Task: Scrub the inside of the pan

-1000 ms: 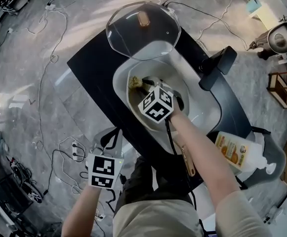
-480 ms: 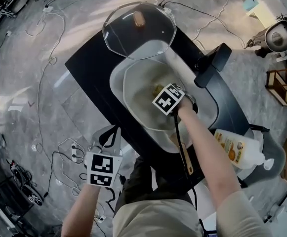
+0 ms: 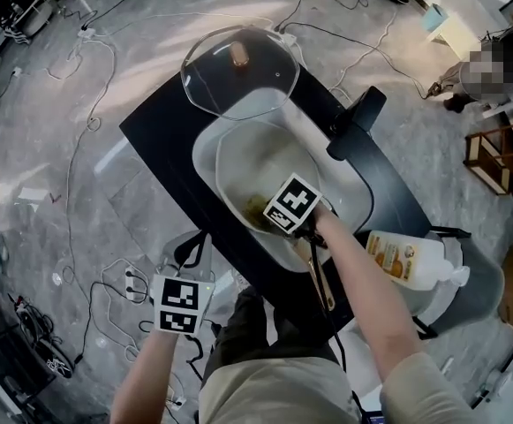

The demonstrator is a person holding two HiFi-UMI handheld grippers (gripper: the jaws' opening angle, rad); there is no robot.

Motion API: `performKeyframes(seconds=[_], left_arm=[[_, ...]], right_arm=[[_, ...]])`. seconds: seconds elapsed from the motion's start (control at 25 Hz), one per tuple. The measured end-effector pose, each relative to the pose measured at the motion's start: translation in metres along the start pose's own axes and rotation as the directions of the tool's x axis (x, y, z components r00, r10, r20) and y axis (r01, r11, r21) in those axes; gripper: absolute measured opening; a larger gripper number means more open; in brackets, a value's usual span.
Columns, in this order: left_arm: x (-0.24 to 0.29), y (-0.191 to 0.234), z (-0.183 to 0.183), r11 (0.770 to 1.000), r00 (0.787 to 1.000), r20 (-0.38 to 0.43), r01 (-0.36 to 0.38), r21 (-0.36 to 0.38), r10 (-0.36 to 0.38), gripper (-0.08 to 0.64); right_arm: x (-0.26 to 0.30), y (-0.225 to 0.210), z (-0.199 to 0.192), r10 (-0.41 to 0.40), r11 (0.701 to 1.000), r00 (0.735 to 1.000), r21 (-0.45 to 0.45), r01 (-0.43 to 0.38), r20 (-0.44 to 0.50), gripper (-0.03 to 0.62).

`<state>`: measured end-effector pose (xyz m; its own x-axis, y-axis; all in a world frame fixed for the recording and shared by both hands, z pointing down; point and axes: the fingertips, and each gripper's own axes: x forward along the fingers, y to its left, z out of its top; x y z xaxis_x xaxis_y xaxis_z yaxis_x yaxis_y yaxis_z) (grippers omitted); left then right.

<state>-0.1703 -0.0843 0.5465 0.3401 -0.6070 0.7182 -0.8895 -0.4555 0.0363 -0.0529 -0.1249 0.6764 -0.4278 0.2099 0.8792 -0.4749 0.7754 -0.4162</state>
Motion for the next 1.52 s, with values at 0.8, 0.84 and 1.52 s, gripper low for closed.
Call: performKeyframes(seconds=[0.8,0.84,1.52], left_arm=[[-0.081,0.002,0.096,0.994,0.974,0.199,-0.113,-0.013,0.113,0.002],[-0.087,0.001,0.103,0.993,0.970,0.214,-0.116,-0.010,0.115,0.002],[-0.185,-0.040,0.210,0.978,0.880,0.457,-0.188,0.091,0.127,0.002]], right_arm=[[-0.222,0.083,0.041,-0.197,0.978,0.752,0.071,0.197,0.629,0.115],[-0.235,0.087,0.041,-0.215,0.971,0.731,0.066,0.228,0.647,0.115],[-0.421,0.159,0.002,-0.346,0.891,0.348,0.188,0.414,0.872,0.118]])
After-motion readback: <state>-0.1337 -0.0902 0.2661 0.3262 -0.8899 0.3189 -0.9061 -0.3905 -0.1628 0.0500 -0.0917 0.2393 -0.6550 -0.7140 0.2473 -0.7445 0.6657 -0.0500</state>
